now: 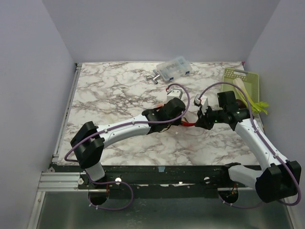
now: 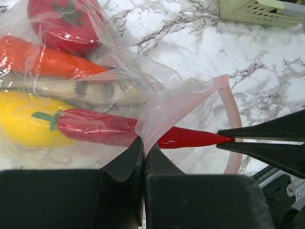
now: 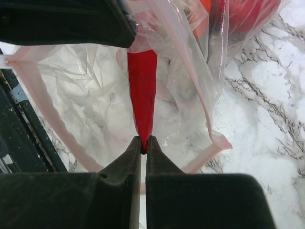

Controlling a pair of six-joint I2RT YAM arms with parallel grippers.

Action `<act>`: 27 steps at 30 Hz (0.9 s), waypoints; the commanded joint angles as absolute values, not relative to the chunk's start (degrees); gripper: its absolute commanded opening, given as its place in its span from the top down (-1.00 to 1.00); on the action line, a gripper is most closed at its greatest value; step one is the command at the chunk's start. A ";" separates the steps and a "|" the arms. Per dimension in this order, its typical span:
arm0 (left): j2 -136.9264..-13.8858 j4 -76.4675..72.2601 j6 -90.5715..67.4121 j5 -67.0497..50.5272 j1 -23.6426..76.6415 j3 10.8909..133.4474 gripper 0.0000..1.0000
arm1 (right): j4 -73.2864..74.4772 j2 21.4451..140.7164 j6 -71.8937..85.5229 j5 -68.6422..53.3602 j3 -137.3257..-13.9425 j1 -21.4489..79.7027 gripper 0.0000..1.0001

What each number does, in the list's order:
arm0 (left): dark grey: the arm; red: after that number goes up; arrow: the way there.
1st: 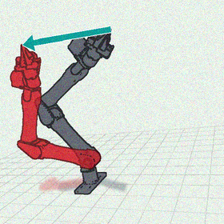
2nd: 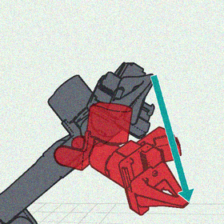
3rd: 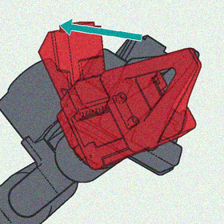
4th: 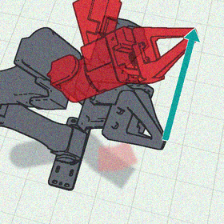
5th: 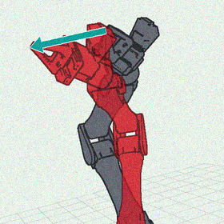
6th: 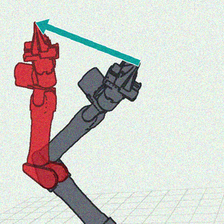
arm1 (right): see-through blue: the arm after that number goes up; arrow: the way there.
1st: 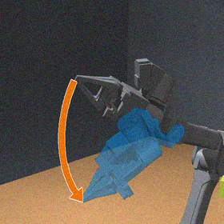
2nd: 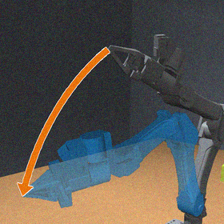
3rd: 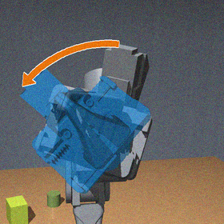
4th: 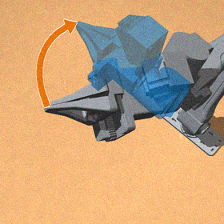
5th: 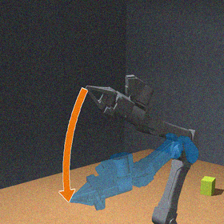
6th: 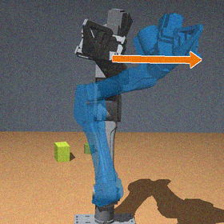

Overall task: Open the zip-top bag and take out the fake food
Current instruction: Pick up the fake vegetable from the zipper food storage bag.

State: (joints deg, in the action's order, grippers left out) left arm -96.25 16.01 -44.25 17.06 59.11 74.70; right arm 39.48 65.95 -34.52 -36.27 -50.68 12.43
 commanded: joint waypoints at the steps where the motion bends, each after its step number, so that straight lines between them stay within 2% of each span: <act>1: -92.81 15.44 -44.12 18.89 59.32 72.39 1.00 | 46.27 62.67 -37.36 -34.45 -53.35 12.65 0.91; 17: -89.90 17.62 -42.84 20.58 58.46 70.77 1.00 | 59.38 53.73 -43.12 -25.04 -58.17 12.61 0.95; 27: -88.73 17.78 -42.63 20.12 56.54 69.35 1.00 | 66.62 48.07 -43.34 -24.01 -58.65 12.38 0.98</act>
State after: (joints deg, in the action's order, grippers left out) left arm -90.85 16.88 -43.31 18.68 57.39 70.13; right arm 61.78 48.97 -42.85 -25.28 -58.15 12.43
